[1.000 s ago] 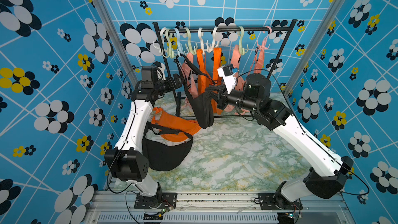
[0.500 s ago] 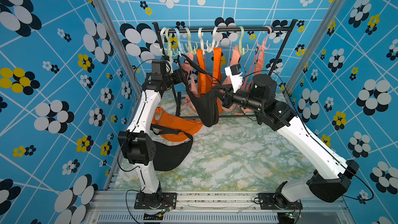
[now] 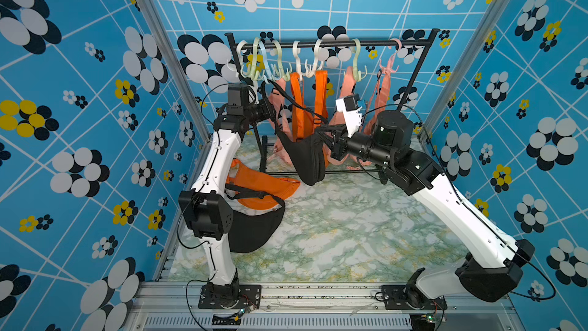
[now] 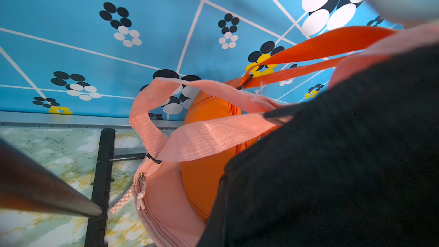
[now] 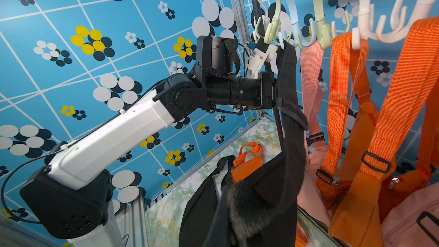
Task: Take the bag off the hook
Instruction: Pick up the bag from the hook, then adjust the bag at the center of the board.
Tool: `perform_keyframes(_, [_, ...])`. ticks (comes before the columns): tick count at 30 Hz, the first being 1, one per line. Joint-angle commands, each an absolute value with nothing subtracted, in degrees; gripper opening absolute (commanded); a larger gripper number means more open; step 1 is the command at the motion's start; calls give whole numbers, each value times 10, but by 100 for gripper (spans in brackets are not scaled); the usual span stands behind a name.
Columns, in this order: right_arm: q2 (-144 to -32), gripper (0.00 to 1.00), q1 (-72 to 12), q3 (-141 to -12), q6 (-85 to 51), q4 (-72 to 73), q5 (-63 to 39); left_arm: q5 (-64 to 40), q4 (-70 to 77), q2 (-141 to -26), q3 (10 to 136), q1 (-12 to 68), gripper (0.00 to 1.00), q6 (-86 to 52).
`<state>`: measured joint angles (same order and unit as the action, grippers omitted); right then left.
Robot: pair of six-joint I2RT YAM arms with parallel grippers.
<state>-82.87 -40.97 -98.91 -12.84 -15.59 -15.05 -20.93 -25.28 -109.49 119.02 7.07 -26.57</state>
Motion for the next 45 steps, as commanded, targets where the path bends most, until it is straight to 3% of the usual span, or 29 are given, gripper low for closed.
perform_keyframes(1, [-828, 0, -406, -994, -127, -134, -148, -201, -239, -1037, 1186, 79, 7, -271])
perform_keyframes(17, [-850, 0, -406, -1023, -142, -132, -173, -222, -199, -978, 1254, 85, 8, -297])
perform_keyframes(22, [-844, 0, -406, -1023, -134, -141, -162, -340, -79, -996, 1271, 30, 8, -424])
perform_keyframes(28, [-839, 0, -406, -1021, -123, -143, -154, -480, 38, -1104, 1424, -25, 6, -625])
perform_keyframes(31, [-826, 0, -406, -1002, -107, -143, -131, -514, 102, -1075, 1365, -26, 6, -670])
perform_keyframes(36, [-813, 0, -406, -980, -85, -171, -114, -506, 113, -911, 1104, -26, 7, -593])
perform_keyframes(40, [-820, 0, -406, -980, -74, -214, -128, -478, -28, -776, 969, -28, 8, -460])
perform_keyframes(45, [-860, 0, -406, -998, -83, -288, -198, -324, -278, -624, 905, -29, 11, -272])
